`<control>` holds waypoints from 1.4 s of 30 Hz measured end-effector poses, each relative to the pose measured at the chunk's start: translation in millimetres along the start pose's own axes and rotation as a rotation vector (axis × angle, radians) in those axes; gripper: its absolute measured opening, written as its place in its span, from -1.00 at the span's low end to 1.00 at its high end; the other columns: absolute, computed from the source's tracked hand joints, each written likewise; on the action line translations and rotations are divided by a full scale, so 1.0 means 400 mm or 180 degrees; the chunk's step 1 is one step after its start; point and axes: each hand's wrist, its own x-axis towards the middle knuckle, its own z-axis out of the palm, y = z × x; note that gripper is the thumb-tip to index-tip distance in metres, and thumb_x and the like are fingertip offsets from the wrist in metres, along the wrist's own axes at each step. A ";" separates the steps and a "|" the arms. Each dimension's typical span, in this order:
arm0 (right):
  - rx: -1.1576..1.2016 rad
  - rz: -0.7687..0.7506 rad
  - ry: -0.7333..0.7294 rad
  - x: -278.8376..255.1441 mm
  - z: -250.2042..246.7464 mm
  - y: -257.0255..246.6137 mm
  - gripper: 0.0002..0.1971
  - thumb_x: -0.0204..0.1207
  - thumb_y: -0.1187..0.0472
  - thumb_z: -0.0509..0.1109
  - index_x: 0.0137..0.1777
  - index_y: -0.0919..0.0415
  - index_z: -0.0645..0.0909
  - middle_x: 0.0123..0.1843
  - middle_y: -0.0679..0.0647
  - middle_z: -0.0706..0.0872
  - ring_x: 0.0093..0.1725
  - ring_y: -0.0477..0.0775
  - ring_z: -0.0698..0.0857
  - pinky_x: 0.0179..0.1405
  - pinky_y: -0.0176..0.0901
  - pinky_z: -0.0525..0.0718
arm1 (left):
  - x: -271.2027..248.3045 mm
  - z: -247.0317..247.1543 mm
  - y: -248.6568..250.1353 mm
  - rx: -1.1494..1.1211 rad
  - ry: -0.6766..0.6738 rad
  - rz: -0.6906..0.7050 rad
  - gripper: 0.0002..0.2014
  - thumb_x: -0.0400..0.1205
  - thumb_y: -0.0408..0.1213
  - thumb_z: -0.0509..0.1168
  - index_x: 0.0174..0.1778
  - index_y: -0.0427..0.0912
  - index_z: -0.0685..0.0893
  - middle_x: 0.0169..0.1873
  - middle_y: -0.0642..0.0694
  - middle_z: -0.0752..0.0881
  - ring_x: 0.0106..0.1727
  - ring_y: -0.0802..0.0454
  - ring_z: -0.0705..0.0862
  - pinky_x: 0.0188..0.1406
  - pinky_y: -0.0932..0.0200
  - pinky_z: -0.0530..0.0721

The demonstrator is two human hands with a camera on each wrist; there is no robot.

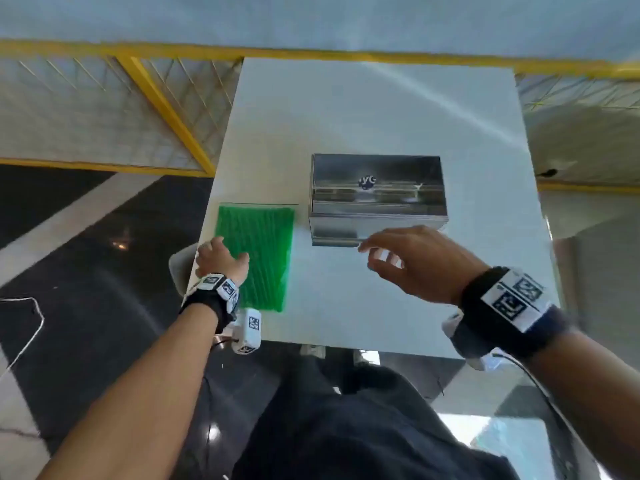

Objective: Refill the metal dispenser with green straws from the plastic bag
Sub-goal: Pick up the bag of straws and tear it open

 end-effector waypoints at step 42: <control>0.1993 0.1383 0.1393 -0.085 -0.001 0.097 -0.94 0.60 0.16 0.51 -0.07 0.11 0.77 -0.13 0.03 0.85 -0.13 0.11 0.83 -0.02 -0.01 0.81 | -0.320 0.016 0.305 -0.1518 0.0445 0.2679 -0.41 0.33 0.05 0.47 0.07 -0.26 0.43 0.05 -0.08 0.38 0.06 -0.06 0.43 0.11 -0.04 0.54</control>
